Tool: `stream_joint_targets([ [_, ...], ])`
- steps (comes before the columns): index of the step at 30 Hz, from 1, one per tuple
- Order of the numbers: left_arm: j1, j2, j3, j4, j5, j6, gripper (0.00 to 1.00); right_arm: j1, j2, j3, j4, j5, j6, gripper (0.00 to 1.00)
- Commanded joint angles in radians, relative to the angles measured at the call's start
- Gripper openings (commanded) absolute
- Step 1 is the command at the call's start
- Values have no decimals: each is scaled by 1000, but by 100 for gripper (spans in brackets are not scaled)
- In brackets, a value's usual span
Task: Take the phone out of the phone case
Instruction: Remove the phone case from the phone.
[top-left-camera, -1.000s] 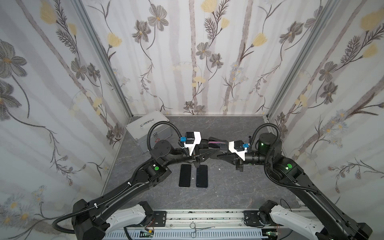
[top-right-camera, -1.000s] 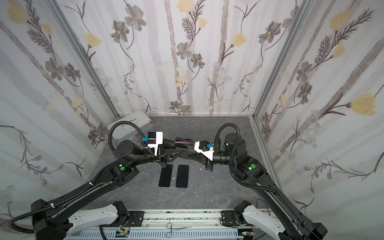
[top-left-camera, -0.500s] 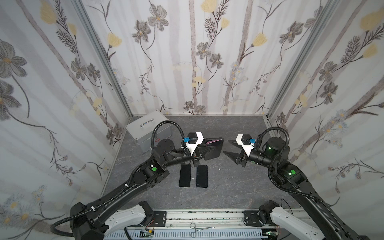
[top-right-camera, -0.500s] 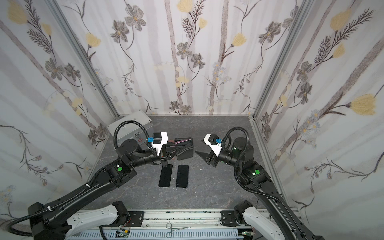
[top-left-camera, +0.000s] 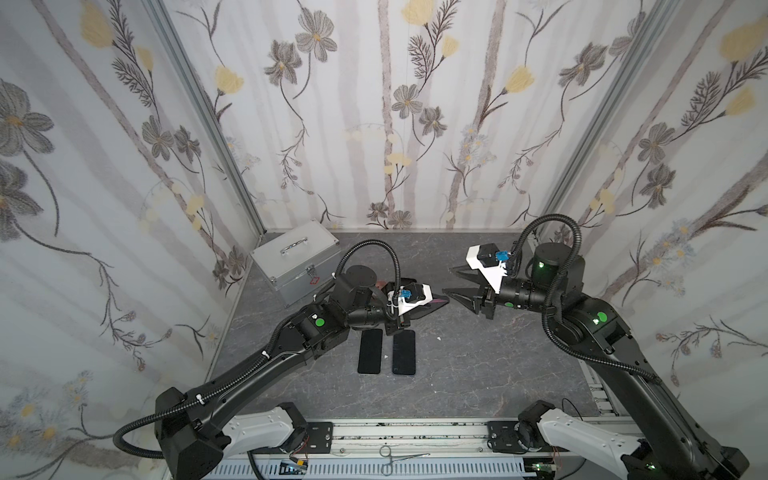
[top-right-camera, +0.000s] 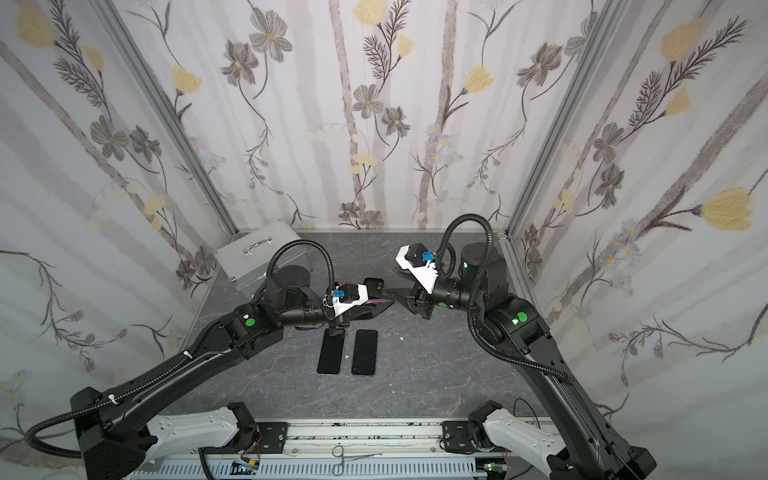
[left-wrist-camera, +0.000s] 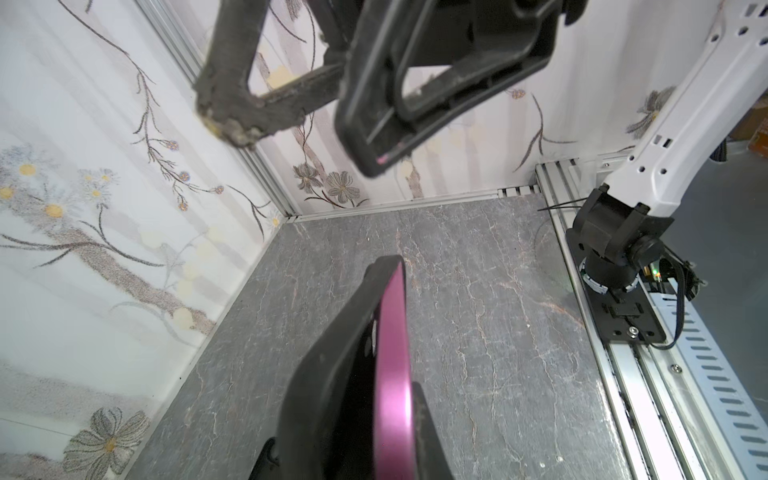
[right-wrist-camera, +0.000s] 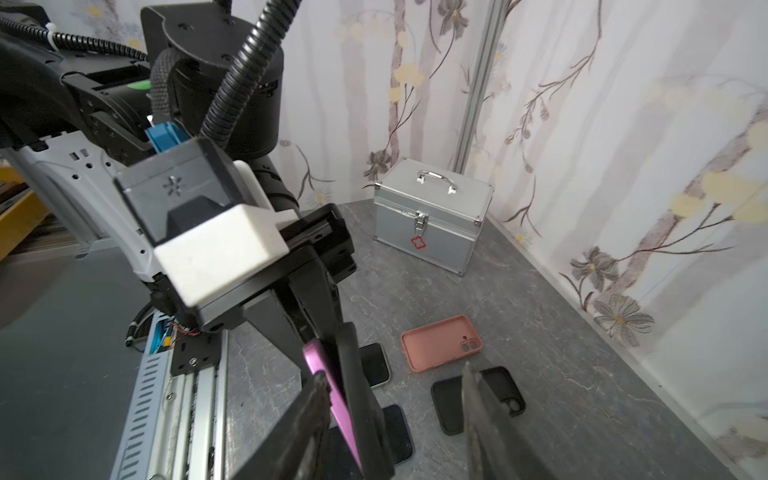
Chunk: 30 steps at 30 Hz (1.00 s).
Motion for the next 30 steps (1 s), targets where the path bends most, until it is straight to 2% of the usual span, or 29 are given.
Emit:
stream_joint_targets([
  [1, -2, 3, 20, 6, 14, 63, 0, 20, 58, 52, -133, -13, -41, 50],
  [10, -8, 12, 27, 2, 20, 76, 0, 57, 150, 113, -165, -36, -24, 44],
  [21, -11, 1, 23, 2, 5, 91, 0, 68, 215, 138, -231, 33, -20, 37],
  [24, -11, -2, 20, 2, -10, 94, 0, 67, 227, 136, -247, 11, -22, 33],
  [30, -13, -11, 16, 6, -25, 98, 0, 68, 240, 132, -253, -29, -4, 10],
])
